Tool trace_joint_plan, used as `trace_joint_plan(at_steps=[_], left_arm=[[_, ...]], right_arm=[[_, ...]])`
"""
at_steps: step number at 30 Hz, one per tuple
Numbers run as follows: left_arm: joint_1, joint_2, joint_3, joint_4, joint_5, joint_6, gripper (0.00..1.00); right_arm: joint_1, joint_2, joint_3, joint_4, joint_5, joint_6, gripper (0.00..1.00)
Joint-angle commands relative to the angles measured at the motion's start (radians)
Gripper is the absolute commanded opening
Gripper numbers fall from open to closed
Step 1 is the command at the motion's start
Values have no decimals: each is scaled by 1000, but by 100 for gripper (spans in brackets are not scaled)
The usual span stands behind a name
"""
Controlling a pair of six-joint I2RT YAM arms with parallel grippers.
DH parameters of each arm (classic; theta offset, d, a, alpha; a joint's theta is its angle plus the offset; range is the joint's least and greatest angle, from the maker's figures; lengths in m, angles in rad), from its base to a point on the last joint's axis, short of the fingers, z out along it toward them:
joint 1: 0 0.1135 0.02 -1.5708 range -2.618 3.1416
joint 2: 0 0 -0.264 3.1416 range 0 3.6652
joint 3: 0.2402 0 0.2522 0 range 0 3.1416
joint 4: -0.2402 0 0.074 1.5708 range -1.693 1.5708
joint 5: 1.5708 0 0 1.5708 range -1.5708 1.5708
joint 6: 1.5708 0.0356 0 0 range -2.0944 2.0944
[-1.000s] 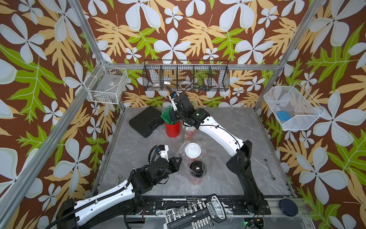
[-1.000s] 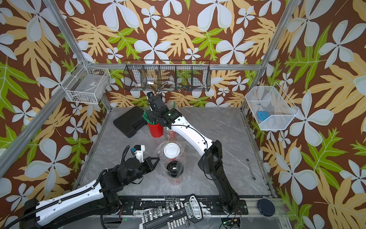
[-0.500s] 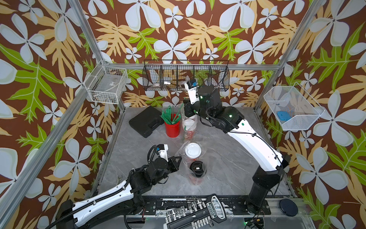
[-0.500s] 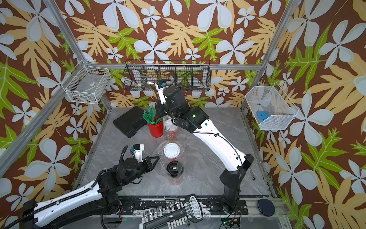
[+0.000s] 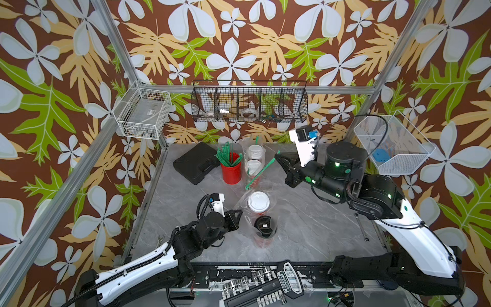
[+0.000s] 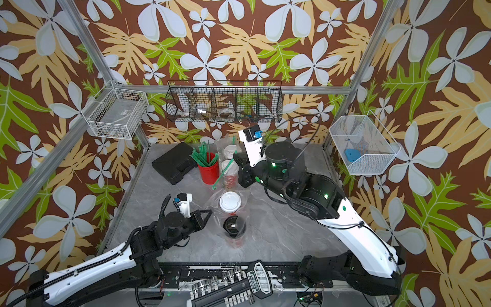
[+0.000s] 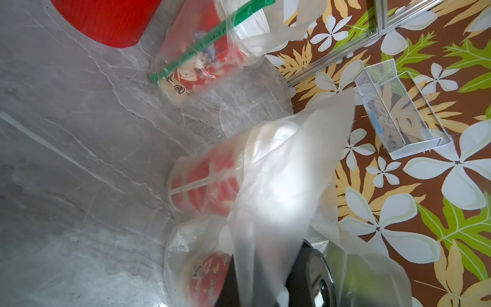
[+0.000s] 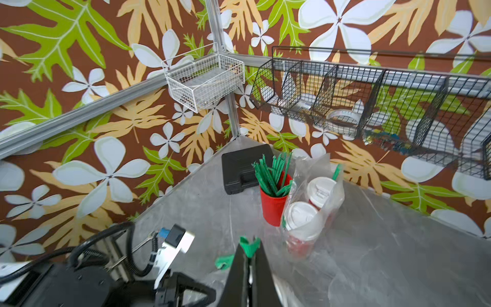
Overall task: Pack milk tea into plastic carrier bags
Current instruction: Pick up the straw from the container, then place the straw in the plastic carrier bag.
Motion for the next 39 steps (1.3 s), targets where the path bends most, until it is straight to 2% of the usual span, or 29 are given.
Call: trace_joint_plan(at_steps=[1, 8, 18, 26, 39], left_arm=[[0, 14, 17, 9, 2, 27, 0], [0, 30, 29, 10, 5, 47, 0], [1, 35, 45, 0, 15, 62, 0], [0, 35, 64, -2, 25, 77, 0], [0, 40, 82, 7, 27, 90, 0]], right_arm=[[6, -48, -65, -54, -49, 84, 0], [8, -147, -215, -98, -48, 167, 0], [8, -173, -295, -75, -51, 177, 0], [7, -112, -293, 16, -4, 117, 0], [7, 17, -225, 44, 4, 28, 0]])
